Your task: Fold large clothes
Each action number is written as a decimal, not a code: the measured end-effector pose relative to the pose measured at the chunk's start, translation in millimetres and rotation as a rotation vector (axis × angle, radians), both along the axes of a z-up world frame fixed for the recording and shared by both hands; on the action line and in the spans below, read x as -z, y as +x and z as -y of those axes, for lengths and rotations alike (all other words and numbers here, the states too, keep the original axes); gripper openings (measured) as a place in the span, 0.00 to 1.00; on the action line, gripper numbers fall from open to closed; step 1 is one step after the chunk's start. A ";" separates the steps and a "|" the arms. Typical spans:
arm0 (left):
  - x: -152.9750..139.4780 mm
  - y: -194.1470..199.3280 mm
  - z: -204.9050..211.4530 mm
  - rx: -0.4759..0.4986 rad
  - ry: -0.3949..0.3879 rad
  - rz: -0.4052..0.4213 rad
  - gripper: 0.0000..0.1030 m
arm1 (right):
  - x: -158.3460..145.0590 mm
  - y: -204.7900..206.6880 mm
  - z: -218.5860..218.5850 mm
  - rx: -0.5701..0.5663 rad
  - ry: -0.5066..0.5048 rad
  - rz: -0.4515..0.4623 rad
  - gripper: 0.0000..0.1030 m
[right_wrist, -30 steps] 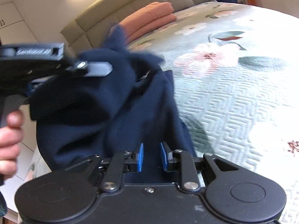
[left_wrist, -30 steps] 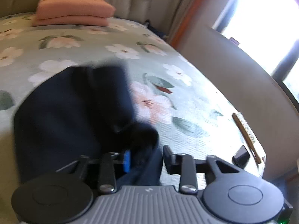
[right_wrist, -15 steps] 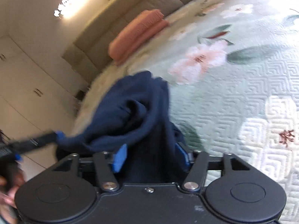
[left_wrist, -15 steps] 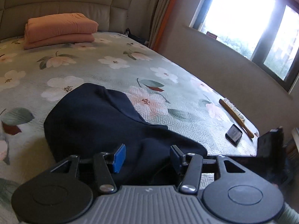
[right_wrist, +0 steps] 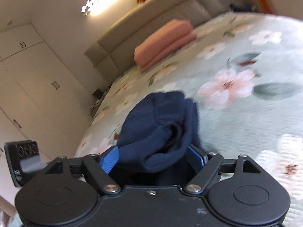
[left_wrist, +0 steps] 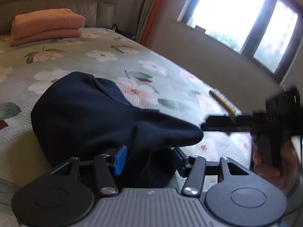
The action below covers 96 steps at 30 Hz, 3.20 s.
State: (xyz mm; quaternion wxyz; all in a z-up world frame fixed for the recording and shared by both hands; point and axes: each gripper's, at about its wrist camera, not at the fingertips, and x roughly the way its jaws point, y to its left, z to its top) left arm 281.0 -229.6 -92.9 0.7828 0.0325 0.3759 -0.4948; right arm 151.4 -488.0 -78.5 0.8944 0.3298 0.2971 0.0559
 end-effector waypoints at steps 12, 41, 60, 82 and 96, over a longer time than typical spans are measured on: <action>15.2 -47.2 56.6 0.029 0.339 0.307 0.14 | 5.4 80.6 -16.9 -0.130 0.000 -0.053 0.09; 23.0 -20.9 -8.0 0.021 0.070 0.100 0.14 | -27.9 94.7 -26.8 -0.071 -0.564 0.025 0.40; 78.9 16.1 -33.4 0.091 -0.104 -0.107 0.05 | 77.6 256.3 19.6 0.001 -0.337 -0.277 0.00; 62.2 43.5 25.5 -0.102 0.228 0.160 0.13 | 75.9 137.6 -43.4 -0.360 -0.543 -0.162 0.37; 54.6 -30.2 -1.3 -0.017 0.203 0.186 0.18 | 86.2 45.3 -76.1 -0.410 -0.676 -0.210 0.44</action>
